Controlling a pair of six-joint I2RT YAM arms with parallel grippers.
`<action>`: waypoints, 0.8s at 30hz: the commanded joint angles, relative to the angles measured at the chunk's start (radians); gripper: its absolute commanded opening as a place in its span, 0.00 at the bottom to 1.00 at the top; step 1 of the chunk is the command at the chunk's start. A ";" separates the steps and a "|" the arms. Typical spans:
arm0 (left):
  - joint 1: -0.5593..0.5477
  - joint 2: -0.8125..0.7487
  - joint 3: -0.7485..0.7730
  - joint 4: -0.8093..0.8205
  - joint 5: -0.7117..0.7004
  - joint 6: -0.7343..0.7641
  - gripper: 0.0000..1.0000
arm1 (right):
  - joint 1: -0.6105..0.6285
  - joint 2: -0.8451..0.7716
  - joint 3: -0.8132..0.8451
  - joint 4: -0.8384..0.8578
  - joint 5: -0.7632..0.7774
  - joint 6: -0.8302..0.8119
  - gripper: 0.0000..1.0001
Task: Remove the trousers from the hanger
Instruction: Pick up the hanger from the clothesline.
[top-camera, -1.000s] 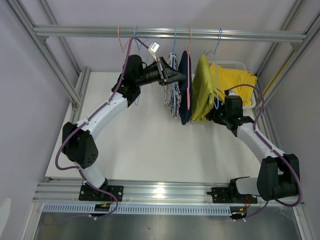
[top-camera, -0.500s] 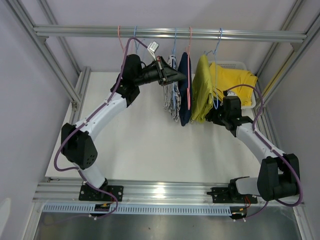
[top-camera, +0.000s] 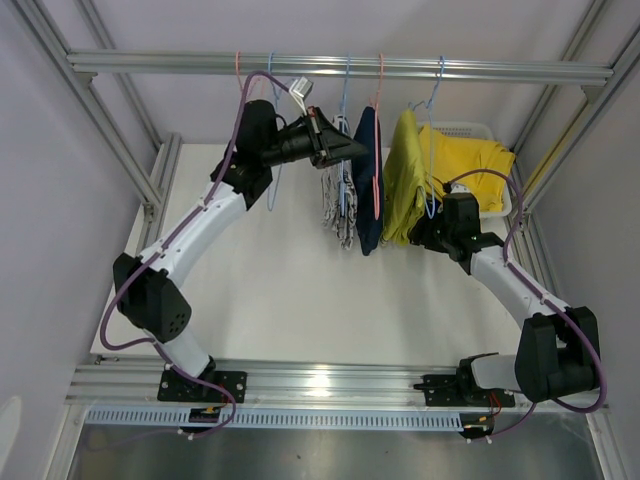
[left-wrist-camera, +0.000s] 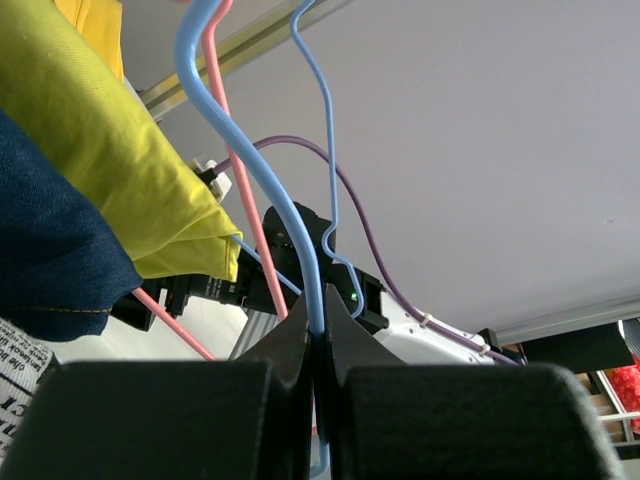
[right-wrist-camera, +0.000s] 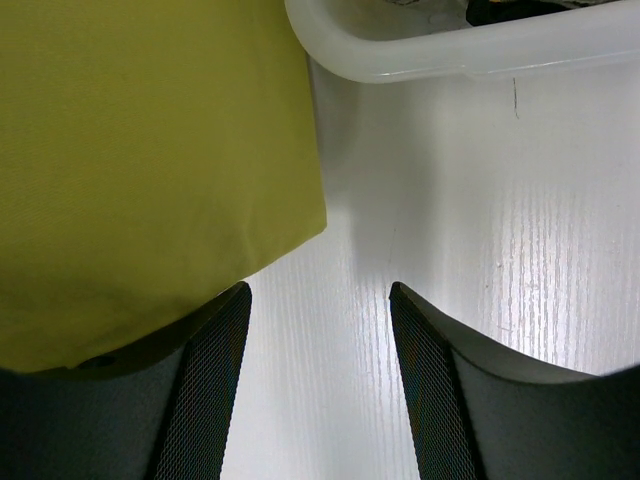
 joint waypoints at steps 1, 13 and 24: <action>0.015 -0.080 0.115 0.102 0.011 0.061 0.01 | 0.009 0.004 0.024 0.004 0.015 -0.016 0.63; 0.044 -0.005 0.261 0.035 0.024 0.079 0.01 | 0.019 0.016 0.032 -0.005 0.048 -0.025 0.63; 0.040 -0.181 0.097 -0.071 -0.025 0.153 0.01 | 0.032 0.007 0.027 0.000 0.079 -0.028 0.63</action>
